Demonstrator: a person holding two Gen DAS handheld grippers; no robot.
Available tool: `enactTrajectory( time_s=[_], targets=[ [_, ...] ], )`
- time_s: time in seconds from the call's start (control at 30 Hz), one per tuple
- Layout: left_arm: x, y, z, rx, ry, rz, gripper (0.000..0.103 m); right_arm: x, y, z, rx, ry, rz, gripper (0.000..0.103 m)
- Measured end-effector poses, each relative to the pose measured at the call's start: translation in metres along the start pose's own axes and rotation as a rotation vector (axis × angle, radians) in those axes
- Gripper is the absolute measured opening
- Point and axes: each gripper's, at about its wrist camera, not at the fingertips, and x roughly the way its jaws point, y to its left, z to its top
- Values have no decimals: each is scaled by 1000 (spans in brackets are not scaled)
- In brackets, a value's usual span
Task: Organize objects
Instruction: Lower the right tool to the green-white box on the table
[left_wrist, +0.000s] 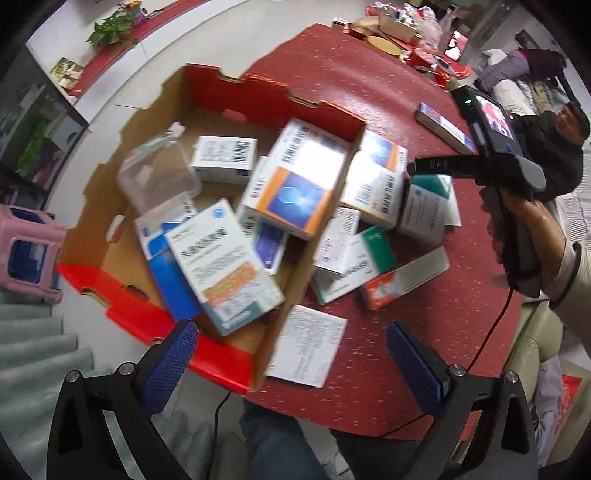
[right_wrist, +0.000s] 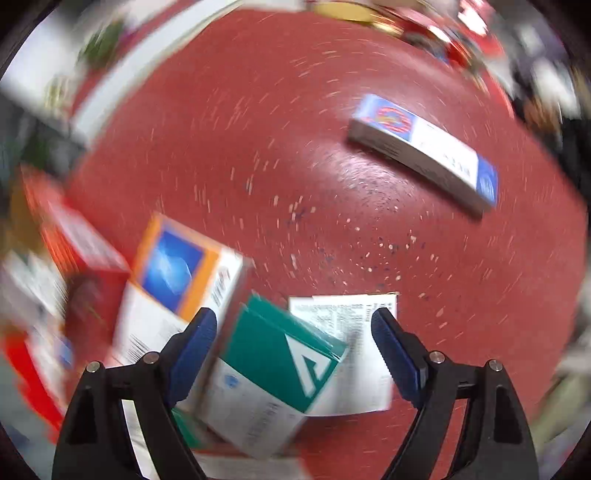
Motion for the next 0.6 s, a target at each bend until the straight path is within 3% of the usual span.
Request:
enactTrajectory(
  time_s=[0.03,0.13,0.27,0.37,0.6],
  targets=[
    [0,-3,0,3,0,-4,103,-2,-4,9,87,-21,33,86],
    [-7,-6,-4,11,-8,6,103,4,9,32,152,-47,69,86],
    [-19,5,-12,-16,-13,36,103,26,48,57,72,-30,36,86],
    [-22,18,-17,-43,-5,53,103,47,71,57,-46,29,-57,86],
    [-16,22,-12,-49,1,26,103,46,42,31,-113,63,-161,86]
  ],
)
